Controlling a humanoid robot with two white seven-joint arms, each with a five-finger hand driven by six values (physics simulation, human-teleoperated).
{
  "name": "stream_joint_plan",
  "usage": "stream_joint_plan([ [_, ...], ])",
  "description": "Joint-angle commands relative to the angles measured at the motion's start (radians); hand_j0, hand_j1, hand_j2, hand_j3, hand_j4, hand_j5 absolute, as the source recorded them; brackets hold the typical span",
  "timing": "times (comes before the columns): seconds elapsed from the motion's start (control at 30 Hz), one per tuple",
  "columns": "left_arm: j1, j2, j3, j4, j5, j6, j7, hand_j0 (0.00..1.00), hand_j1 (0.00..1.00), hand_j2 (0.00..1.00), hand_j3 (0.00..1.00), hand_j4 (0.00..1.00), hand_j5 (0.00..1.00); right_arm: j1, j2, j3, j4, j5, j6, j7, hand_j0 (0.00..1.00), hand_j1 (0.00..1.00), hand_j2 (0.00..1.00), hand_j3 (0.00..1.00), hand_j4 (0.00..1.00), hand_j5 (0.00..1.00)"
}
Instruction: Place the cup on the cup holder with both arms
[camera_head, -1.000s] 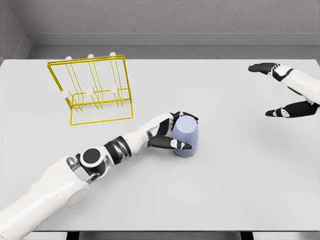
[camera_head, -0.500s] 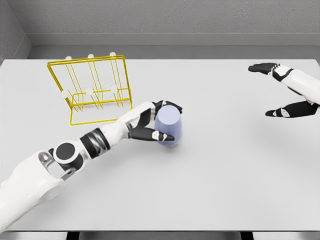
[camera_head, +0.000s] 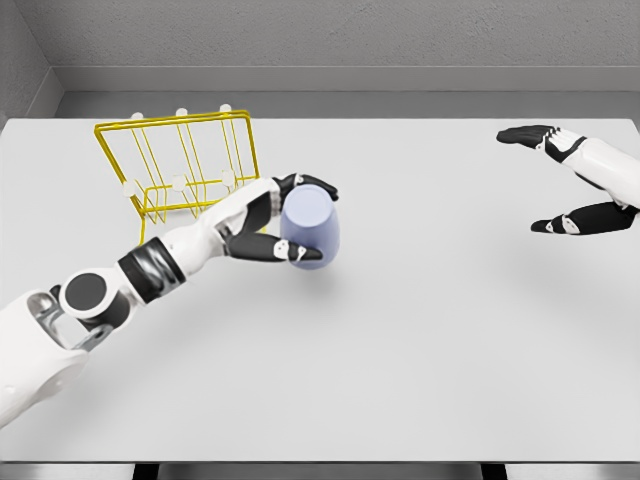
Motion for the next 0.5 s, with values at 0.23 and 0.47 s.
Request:
stream_joint_plan([
  [0.23, 0.000, 0.043, 0.042, -0.015, 0.004, -0.002, 0.000, 0.68, 0.68, 0.68, 0.68, 0.68, 0.68, 0.000, -0.001, 0.000, 0.000, -0.008, 0.003, -0.001, 1.00, 1.00, 1.00, 1.00, 1.00, 1.00],
  [0.47, 0.000, 0.066, 0.065, -0.018, 0.007, -0.017, 0.000, 0.69, 0.69, 0.69, 0.69, 0.69, 0.69, 0.000, -0.001, 0.000, 0.000, -0.008, 0.003, -0.001, 1.00, 1.00, 1.00, 1.00, 1.00, 1.00],
])
